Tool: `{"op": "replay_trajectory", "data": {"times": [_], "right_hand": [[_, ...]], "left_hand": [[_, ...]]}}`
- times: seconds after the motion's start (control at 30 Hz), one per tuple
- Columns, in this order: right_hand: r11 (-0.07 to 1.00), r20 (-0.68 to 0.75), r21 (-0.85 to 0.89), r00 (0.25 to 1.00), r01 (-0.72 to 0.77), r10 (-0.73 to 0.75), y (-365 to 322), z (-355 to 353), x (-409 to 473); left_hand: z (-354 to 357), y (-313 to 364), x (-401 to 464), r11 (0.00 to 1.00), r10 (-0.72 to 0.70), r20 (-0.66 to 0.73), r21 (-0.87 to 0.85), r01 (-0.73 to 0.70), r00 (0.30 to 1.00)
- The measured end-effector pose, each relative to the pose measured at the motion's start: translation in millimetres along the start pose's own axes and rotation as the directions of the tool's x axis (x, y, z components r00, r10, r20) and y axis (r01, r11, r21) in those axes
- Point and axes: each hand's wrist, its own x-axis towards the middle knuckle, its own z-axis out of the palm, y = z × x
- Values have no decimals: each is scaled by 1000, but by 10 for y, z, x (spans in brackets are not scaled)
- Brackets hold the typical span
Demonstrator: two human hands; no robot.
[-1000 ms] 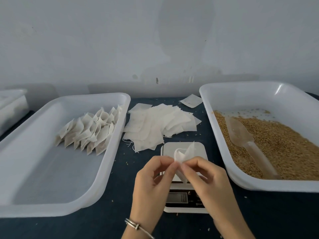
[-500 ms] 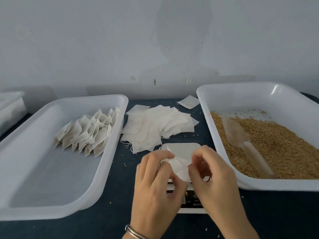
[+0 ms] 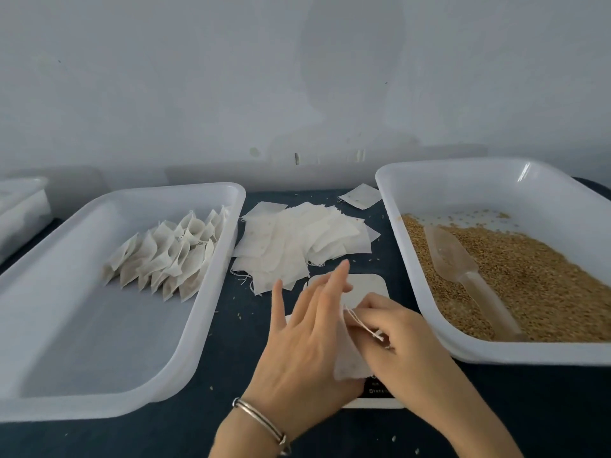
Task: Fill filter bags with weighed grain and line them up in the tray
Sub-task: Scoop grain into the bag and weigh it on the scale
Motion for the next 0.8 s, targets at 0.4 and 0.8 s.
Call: {"op": "replay_trajectory", "data": {"times": [0.4,0.8], "right_hand": [[917,113,-392,993,79,-37,-88,-258,93],[509,175,-787,666,-348,725,1228,-1359,735]], "left_hand": [[56,62,284,894,-215,-47,-412,177,976],[48,-21,425,776,-298,-105,-605,177,949]]}}
